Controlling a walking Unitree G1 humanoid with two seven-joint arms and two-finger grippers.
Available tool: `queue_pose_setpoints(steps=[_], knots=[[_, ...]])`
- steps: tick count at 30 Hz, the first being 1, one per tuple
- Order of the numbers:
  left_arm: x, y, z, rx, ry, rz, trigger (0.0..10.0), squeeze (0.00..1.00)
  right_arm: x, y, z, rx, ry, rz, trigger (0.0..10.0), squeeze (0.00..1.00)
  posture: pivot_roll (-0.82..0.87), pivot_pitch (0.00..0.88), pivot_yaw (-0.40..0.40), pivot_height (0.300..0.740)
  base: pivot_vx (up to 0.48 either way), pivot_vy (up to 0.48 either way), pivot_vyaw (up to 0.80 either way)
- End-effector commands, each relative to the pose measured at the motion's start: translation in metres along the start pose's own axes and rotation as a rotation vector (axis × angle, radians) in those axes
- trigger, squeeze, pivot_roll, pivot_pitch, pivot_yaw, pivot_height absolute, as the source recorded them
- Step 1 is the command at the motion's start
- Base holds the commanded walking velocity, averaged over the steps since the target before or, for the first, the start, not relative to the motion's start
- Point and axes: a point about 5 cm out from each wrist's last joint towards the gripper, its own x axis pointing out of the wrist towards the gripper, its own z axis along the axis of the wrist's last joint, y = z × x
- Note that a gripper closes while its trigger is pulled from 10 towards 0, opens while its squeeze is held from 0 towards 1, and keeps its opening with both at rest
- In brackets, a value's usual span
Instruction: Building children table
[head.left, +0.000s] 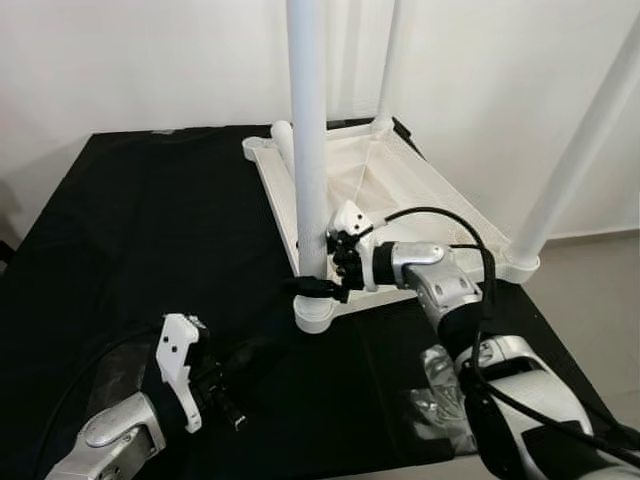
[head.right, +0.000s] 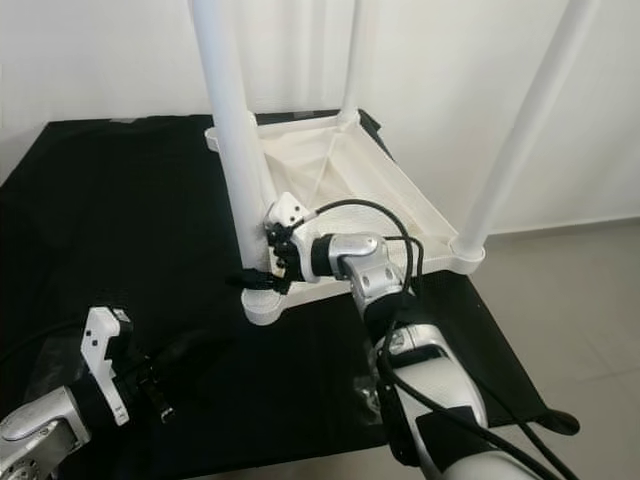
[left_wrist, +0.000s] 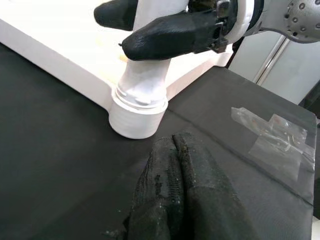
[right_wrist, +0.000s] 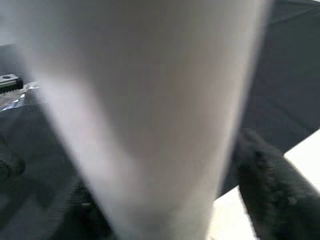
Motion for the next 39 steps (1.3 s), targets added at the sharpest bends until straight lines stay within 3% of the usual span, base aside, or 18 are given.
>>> queue_pose_setpoints(steps=[1, 8, 11, 13, 15, 17, 19, 25, 26, 27, 29, 30, 33, 35, 36, 37, 38, 39], knots=[[-0.001, 0.000, -0.003, -0.001, 0.008, 0.008, 10.0, 0.00, -0.001, -0.003, -0.001, -0.019, 0.017, -0.001, 0.0, 0.00, 0.01, 0.034, -0.017, 0.740, 0.000, 0.000, 0.00], [-0.001, -0.003, -0.001, -0.003, 0.001, 0.002, 10.0, 0.00, -0.016, -0.005, -0.014, -0.047, 0.022, -0.053, 0.0, 0.00, 0.00, 0.055, -0.009, 0.740, 0.000, 0.000, 0.00], [-0.002, -0.004, 0.000, -0.004, 0.000, -0.002, 10.0, 0.00, -0.025, -0.003, -0.017, -0.005, -0.024, -0.118, 0.0, 0.00, 0.00, 0.061, -0.011, 0.740, 0.000, 0.000, 0.00], [-0.005, -0.004, 0.000, -0.003, 0.002, -0.001, 10.0, 0.00, -0.015, 0.002, -0.041, 0.117, 0.061, -0.531, 0.0, 0.00, -0.02, 0.078, -0.019, 0.740, 0.000, 0.000, 0.00], [-0.007, -0.004, 0.000, -0.003, 0.003, -0.001, 10.0, 0.00, -0.015, 0.005, -0.052, 0.158, 0.113, -0.715, 0.0, 0.00, -0.02, 0.078, -0.019, 0.740, 0.000, 0.000, 0.00], [-0.007, -0.004, 0.000, -0.003, 0.003, -0.001, 10.0, 0.00, -0.015, 0.005, -0.052, 0.158, 0.113, -0.715, 0.0, 0.00, -0.02, 0.078, -0.019, 0.740, 0.000, 0.000, 0.00], [-0.008, -0.003, 0.001, 0.000, 0.009, 0.003, 10.0, 0.00, 0.015, 0.072, -0.048, 0.109, 0.032, -0.647, 0.0, 0.00, -0.02, 0.086, 0.006, 0.740, 0.000, 0.000, 0.00], [-0.009, -0.003, 0.001, -0.006, 0.013, -0.003, 10.0, 0.00, 0.016, 0.072, -0.048, 0.109, 0.033, -0.635, 0.0, 0.00, -0.01, 0.084, -0.005, 0.740, 0.000, 0.000, 0.00], [-0.009, -0.003, 0.002, -0.005, 0.011, 0.000, 10.0, 0.00, 0.016, 0.070, -0.047, 0.117, 0.048, -0.652, 2.0, 0.00, -0.01, 0.084, -0.005, 0.740, 0.000, 0.000, 0.00], [-0.009, -0.003, 0.002, -0.003, 0.007, 0.008, 10.0, 0.00, 0.014, 0.065, -0.045, 0.126, 0.067, -0.673, 10.0, 0.00, -0.01, 0.083, -0.003, 0.740, 0.000, 0.000, 0.00], [-0.008, -0.002, 0.002, -0.003, 0.006, 0.010, 10.0, 0.00, 0.014, 0.065, -0.044, 0.128, 0.070, -0.677, 10.0, 0.00, -0.01, 0.083, -0.003, 0.740, 0.000, 0.000, 0.00], [-0.008, -0.002, 0.002, -0.002, 0.006, 0.010, 10.0, 0.00, 0.013, 0.064, -0.042, 0.132, 0.068, -0.674, 10.0, 1.00, -0.01, 0.083, -0.003, 0.740, 0.000, 0.000, 0.00], [-0.008, -0.002, 0.002, -0.002, 0.006, 0.010, 10.0, 0.00, 0.013, 0.064, -0.038, 0.144, 0.057, -0.654, 10.0, 1.00, 0.00, 0.079, -0.004, 0.740, 0.000, 0.000, 0.00], [-0.006, -0.002, 0.002, -0.003, 0.007, 0.007, 10.0, 0.00, 0.016, 0.052, -0.019, 0.145, -0.030, -0.528, 10.0, 1.00, 0.00, 0.070, -0.008, 0.740, 0.000, 0.000, 0.00], [-0.006, -0.002, 0.001, -0.003, 0.007, 0.006, 10.0, 0.00, 0.016, 0.047, -0.006, 0.097, -0.086, -0.414, 10.0, 1.00, 0.00, 0.070, -0.008, 0.740, 0.000, 0.000, 0.00], [-0.006, -0.002, 0.001, -0.003, 0.007, 0.006, 10.0, 0.00, 0.016, 0.047, -0.006, 0.097, -0.086, -0.414, 10.0, 1.00, 0.00, 0.070, -0.008, 0.740, 0.000, 0.000, 0.00], [-0.005, -0.002, 0.001, -0.002, 0.006, 0.006, 10.0, 0.00, 0.013, 0.040, 0.007, 0.020, -0.135, -0.256, 10.0, 1.00, 0.00, 0.064, -0.011, 0.740, 0.000, 0.000, 0.00], [-0.004, -0.001, 0.001, -0.002, 0.006, 0.006, 10.0, 0.00, 0.011, 0.038, 0.010, 0.000, -0.143, -0.204, 10.0, 1.00, 0.00, 0.064, -0.011, 0.740, 0.000, 0.000, 0.00]])
